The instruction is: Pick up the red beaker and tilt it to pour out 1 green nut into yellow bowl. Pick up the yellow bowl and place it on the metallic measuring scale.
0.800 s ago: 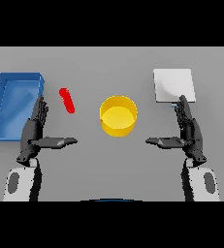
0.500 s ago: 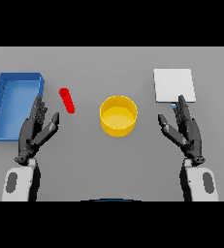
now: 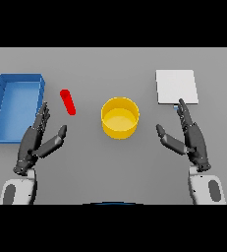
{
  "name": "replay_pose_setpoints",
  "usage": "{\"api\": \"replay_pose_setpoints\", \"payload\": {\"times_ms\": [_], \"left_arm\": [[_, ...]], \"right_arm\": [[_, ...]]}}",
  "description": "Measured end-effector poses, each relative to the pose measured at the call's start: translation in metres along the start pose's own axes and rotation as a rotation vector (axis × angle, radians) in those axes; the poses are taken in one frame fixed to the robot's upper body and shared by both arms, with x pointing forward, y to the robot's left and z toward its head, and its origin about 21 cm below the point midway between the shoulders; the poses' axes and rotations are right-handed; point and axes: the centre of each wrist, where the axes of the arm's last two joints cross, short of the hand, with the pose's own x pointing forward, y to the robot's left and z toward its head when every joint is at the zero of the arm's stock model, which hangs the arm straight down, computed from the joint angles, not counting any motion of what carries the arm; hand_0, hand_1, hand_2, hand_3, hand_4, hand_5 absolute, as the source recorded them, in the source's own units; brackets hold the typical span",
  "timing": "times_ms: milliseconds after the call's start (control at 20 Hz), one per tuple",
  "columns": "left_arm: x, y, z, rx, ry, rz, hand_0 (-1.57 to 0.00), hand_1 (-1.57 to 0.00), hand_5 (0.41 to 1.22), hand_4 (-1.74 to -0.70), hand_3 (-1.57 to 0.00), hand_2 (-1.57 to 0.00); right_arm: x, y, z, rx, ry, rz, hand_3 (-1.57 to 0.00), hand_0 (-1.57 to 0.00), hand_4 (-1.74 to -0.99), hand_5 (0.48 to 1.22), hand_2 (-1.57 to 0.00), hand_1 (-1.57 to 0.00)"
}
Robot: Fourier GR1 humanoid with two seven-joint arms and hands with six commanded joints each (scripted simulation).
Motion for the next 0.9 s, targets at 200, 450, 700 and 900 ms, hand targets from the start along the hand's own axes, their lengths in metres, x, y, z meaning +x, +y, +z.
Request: {"api": "replay_pose_setpoints", "payload": {"times_ms": [200,450,700,900], "left_arm": [[-0.007,-0.007,-0.014,-0.005,0.049,0.007,0.0,0.0,0.658,-1.19,0.0,0.0],[-0.016,-0.007,-0.044,0.006,0.053,-0.022,0.0,0.0,0.659,-1.21,0.0,0.0],[-0.025,-0.014,-0.083,0.016,0.063,-0.035,0.0,0.0,0.638,-1.22,0.0,0.0],[-0.027,-0.017,-0.101,0.011,0.038,-0.051,0.0,0.0,0.633,-1.22,0.0,0.0]], "right_arm": [[0.003,-0.004,-0.002,0.016,-0.018,-0.019,0.0,0.0,-1.292,0.624,0.0,0.0],[-0.001,-0.006,-0.001,0.03,-0.022,-0.016,0.0,0.0,-1.292,0.617,0.0,0.0],[0.0,-0.008,0.0,0.014,-0.032,-0.007,0.0,0.0,-1.297,0.625,0.0,0.0],[-0.001,-0.007,-0.004,0.013,-0.01,-0.005,0.0,0.0,-1.3,0.631,0.0,0.0]]}}
